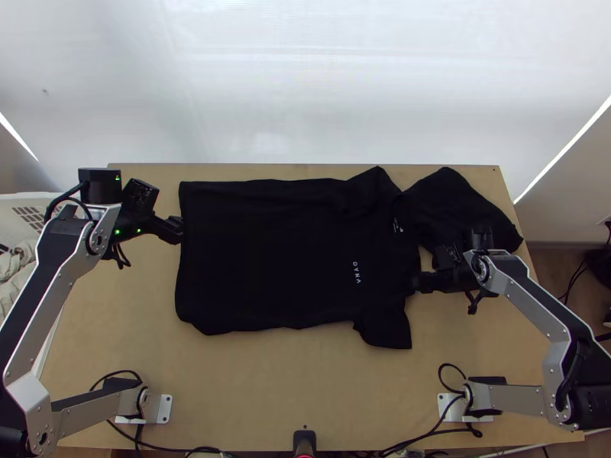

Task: Fold the t-shirt

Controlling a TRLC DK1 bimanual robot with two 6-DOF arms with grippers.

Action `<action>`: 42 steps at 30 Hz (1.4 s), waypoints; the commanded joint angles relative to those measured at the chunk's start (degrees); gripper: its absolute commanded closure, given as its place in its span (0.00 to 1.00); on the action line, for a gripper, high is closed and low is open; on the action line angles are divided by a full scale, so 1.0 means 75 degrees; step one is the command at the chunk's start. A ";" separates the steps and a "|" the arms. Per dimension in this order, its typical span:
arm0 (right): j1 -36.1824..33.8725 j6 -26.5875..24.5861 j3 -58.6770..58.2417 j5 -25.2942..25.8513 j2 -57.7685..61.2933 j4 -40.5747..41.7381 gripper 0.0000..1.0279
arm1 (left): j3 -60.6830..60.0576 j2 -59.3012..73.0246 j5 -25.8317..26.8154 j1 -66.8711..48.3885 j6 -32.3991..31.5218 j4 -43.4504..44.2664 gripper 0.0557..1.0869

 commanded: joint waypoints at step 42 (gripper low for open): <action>0.0025 0.0687 0.0973 0.0003 -0.0960 -0.0270 0.97 | -0.4207 -0.1323 0.0065 -0.0394 0.2982 -0.2257 0.05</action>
